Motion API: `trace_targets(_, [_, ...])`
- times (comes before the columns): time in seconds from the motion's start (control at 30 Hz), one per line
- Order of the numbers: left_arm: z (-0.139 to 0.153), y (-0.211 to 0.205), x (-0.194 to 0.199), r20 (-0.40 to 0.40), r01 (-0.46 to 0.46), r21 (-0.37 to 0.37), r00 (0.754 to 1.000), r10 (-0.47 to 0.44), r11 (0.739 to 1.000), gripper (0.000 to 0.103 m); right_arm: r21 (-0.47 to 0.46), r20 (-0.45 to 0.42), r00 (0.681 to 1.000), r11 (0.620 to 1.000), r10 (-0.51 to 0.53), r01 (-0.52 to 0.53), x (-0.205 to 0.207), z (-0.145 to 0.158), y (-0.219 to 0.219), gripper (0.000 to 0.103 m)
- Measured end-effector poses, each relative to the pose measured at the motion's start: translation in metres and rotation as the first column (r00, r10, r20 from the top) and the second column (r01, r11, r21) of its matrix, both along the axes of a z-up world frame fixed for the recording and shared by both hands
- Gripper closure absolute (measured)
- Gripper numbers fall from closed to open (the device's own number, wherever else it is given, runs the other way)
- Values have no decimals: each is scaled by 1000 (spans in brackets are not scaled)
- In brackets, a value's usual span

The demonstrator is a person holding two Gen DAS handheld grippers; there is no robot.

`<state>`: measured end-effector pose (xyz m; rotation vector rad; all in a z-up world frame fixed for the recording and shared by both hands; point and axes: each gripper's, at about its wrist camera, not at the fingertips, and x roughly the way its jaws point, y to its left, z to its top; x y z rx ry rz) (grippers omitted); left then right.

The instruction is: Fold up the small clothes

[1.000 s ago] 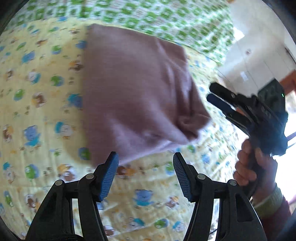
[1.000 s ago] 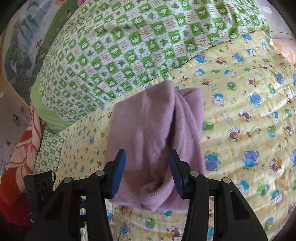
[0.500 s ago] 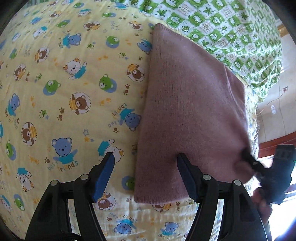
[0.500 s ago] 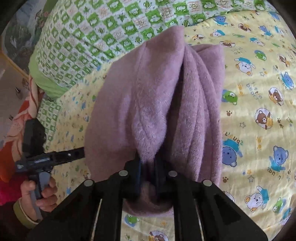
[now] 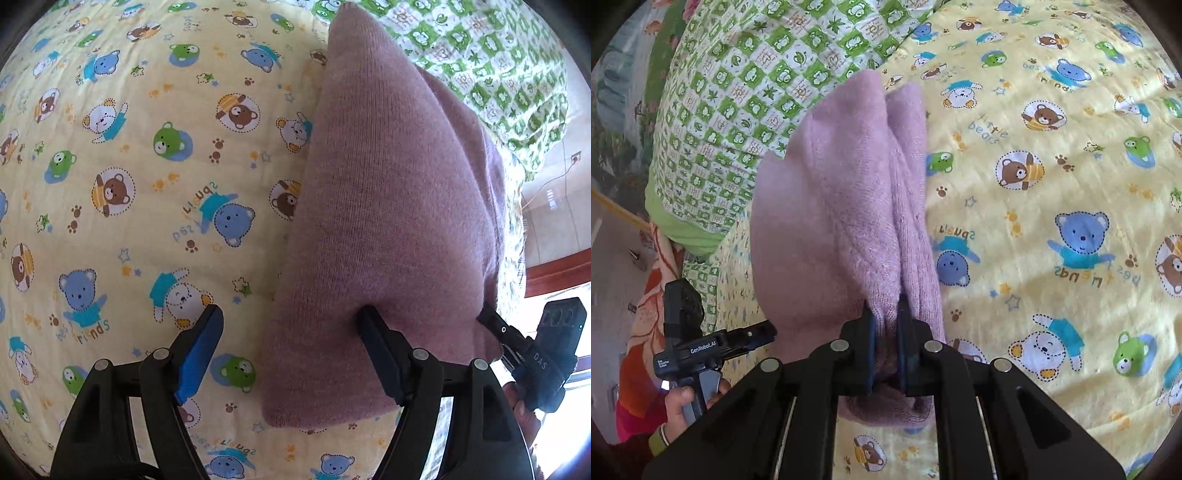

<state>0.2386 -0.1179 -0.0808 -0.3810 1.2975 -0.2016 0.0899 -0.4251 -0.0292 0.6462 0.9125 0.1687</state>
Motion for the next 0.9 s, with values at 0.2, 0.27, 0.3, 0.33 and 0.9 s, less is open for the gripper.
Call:
trace_targets(0.2, [16,0,18,39,28,-6,999,-27,1000,27,-84,-19,1000,996,10,-11,10,27,9,82])
trace_targets(0.27, [25,1,28,61,31,-27,998,-29,999,27,-128,0,1000,992,-10,10,11,37,6,70])
trace_targets(0.3, [29,1,32,72,32,-35,997,-30,999,27,-144,15,1000,989,-21,23,13,41,5,62])
trace_targets(0.33, [31,1,36,79,32,-42,996,-29,999,26,-151,27,999,988,-32,36,17,44,4,54])
trace_targets(0.9, [17,-6,117,70,35,-62,997,-31,997,21,24,-49,997,998,-55,56,130,7,-25,71])
